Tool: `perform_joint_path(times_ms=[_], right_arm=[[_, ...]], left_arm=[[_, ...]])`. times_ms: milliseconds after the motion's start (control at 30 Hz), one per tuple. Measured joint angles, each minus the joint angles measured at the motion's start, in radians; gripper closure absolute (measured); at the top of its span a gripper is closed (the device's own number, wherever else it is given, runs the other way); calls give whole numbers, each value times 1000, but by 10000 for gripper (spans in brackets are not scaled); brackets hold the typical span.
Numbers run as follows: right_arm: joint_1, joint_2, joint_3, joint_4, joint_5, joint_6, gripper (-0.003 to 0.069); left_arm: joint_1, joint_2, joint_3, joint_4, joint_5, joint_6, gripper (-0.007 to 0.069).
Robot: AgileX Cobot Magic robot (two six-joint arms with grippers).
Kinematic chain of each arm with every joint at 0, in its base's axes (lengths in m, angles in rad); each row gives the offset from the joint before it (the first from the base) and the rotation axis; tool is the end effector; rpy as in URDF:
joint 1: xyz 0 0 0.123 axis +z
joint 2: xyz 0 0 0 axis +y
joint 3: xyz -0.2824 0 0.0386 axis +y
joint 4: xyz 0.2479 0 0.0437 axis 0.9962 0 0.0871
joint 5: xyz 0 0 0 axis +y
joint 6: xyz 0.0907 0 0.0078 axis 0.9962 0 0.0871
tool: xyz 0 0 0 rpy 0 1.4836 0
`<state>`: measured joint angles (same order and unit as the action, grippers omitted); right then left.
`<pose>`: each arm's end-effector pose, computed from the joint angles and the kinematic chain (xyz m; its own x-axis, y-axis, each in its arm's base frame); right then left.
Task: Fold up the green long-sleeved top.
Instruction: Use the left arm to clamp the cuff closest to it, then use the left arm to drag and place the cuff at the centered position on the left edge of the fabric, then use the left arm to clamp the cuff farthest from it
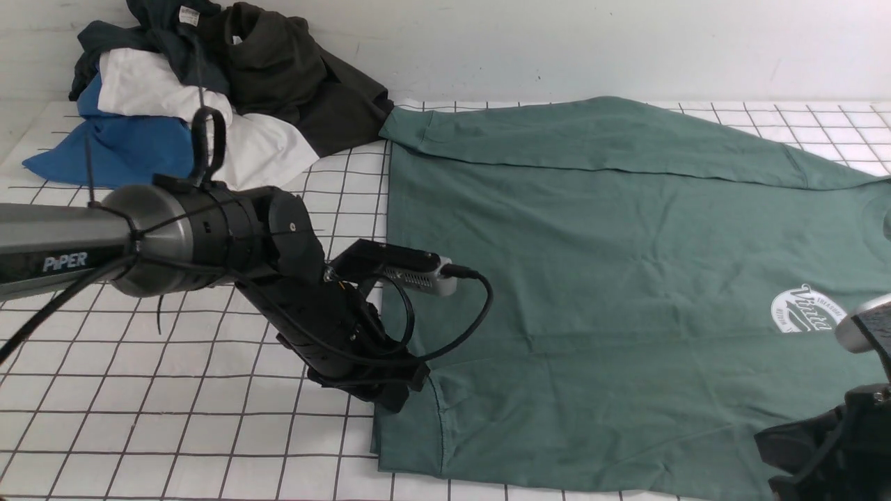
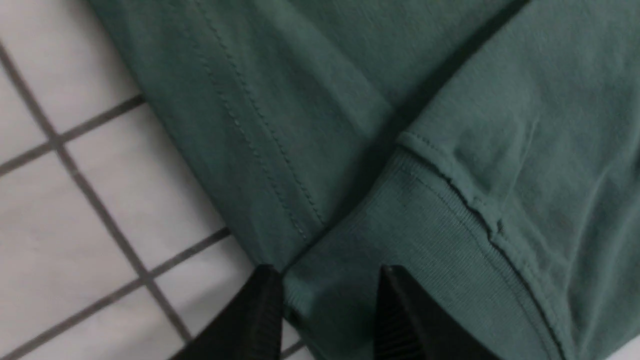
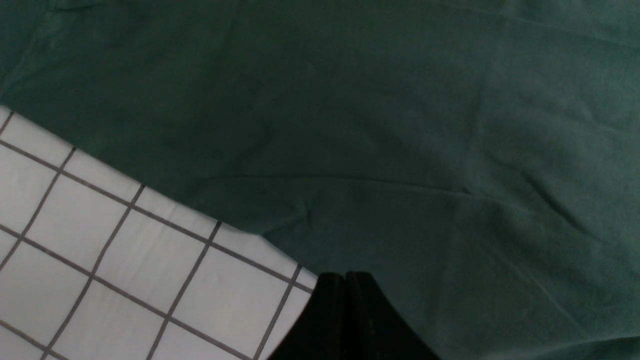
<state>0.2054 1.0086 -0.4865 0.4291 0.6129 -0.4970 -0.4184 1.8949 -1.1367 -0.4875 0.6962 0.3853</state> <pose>0.1582 0.0553 0.2221 -0.7730 -0.2984 -0.5598 -0.4351 0.8916 0.1256 0.3170 -0.1709 0.1558 -0.8826 0.3914 -0.2604 0.4582 0.8401 -0.2903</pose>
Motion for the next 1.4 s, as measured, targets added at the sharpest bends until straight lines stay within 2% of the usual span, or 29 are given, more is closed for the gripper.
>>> perform_joint_path(times_ms=[33, 100, 167, 200, 500, 667, 867, 1033, 1167, 1200, 1267, 1400], right_arm=[[0, 0, 0, 0, 0, 0, 669], [0, 0, 0, 0, 0, -1, 669], [0, 0, 0, 0, 0, -1, 669], [0, 0, 0, 0, 0, -1, 669], [0, 0, 0, 0, 0, -3, 669], [0, 0, 0, 0, -7, -3, 669], [0, 0, 0, 0, -8, -3, 669], [0, 0, 0, 0, -8, -3, 669], [0, 0, 0, 0, -8, -3, 669], [0, 0, 0, 0, -8, -3, 669], [0, 0, 0, 2, -8, -3, 669], [0, 0, 0, 20, -18, -3, 669]], left_arm=[[-2, 1, 0, 0, -1, 3, 421], [-22, 3, -1, 2, -9, 44, 533], [-33, -1, -1, 2, -10, 66, 596], [-35, -6, -1, 2, -10, 70, 603], [-39, -105, -92, 86, 34, 47, 609], [-38, -99, -284, 183, 23, 40, 609], [8, 28, -525, 237, -33, 34, 609], [50, 207, -722, 237, 24, -1, 609], [82, 400, -933, 251, 128, -31, 549], [84, 400, -933, 253, 128, -34, 549], [103, 472, -1064, 265, 194, -68, 465], [138, 562, -1269, 269, 210, -143, 291]])
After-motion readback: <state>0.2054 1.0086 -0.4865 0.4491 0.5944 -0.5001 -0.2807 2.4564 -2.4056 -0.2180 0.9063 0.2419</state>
